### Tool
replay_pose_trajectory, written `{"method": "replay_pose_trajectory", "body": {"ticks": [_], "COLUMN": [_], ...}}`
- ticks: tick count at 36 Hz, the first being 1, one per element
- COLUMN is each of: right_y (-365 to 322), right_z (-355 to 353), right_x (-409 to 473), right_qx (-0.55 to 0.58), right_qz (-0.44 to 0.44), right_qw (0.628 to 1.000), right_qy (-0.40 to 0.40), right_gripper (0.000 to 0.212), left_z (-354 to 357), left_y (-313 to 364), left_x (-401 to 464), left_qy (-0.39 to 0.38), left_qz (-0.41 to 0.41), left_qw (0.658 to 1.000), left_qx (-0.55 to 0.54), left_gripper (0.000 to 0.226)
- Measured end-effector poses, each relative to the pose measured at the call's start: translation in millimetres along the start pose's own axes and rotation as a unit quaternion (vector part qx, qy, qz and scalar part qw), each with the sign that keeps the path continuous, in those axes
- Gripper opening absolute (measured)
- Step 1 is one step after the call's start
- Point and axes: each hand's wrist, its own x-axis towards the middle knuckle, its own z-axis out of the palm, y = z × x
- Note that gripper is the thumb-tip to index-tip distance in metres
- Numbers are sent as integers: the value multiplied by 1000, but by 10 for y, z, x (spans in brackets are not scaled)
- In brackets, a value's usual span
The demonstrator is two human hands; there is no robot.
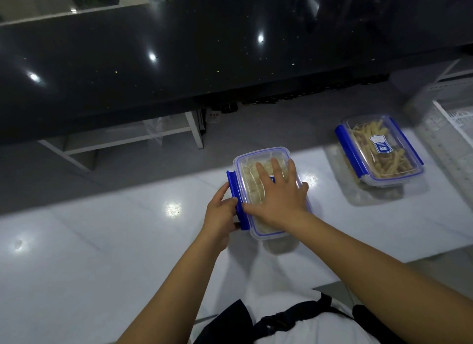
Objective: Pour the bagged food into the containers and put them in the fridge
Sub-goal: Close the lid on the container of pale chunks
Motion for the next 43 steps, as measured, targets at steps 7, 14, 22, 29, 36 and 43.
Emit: {"method": "replay_pose_trajectory", "body": {"ticks": [7, 14, 22, 29, 36, 43], "right_y": [41, 65, 121, 176, 170, 163], "right_z": [-117, -163, -18, 136, 102, 59], "right_x": [73, 55, 84, 2, -32, -30], "right_qx": [10, 19, 0, 16, 108, 51], "right_qz": [-3, -2, -22, -43, -41, -42], "right_qw": [1000, 1000, 999, 996, 987, 996], "right_qy": [-29, -19, -27, 70, 108, 53], "right_gripper": [114, 109, 106, 71, 70, 56], "left_z": [8, 10, -5, 44, 170, 209], "left_y": [-71, -72, -103, -78, -138, -152], "left_x": [-18, -1, 32, -44, -122, -82], "left_qy": [-6, -10, -12, -29, 3, 16], "left_qz": [-15, -14, -13, 34, 122, 148], "left_qw": [999, 999, 999, 999, 987, 977], "left_qx": [-33, -36, -37, 3, 105, 150], "left_gripper": [43, 45, 44, 45, 74, 71]}}
